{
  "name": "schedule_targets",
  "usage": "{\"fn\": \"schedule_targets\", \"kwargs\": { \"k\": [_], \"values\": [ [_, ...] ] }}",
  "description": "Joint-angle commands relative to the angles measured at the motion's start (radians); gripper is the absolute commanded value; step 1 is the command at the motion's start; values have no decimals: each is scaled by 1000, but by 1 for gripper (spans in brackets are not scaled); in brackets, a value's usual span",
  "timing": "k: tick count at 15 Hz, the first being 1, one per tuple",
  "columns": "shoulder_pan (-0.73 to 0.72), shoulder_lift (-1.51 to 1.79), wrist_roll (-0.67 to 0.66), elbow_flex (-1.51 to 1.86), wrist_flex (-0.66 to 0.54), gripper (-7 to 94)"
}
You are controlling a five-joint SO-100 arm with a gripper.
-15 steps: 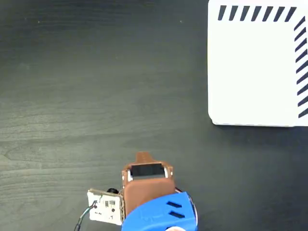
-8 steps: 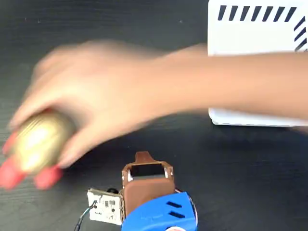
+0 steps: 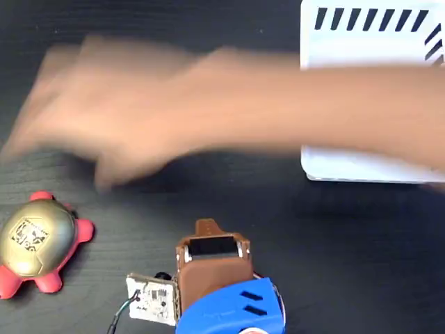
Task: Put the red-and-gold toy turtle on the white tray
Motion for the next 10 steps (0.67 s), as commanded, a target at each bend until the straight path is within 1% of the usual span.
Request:
{"fn": "schedule_targets", "kwargs": {
  "k": [1,10],
  "values": [
    [-9,5,2,-6,-6,0],
    [-9,5,2,-6,-6,0]
  ]
}}
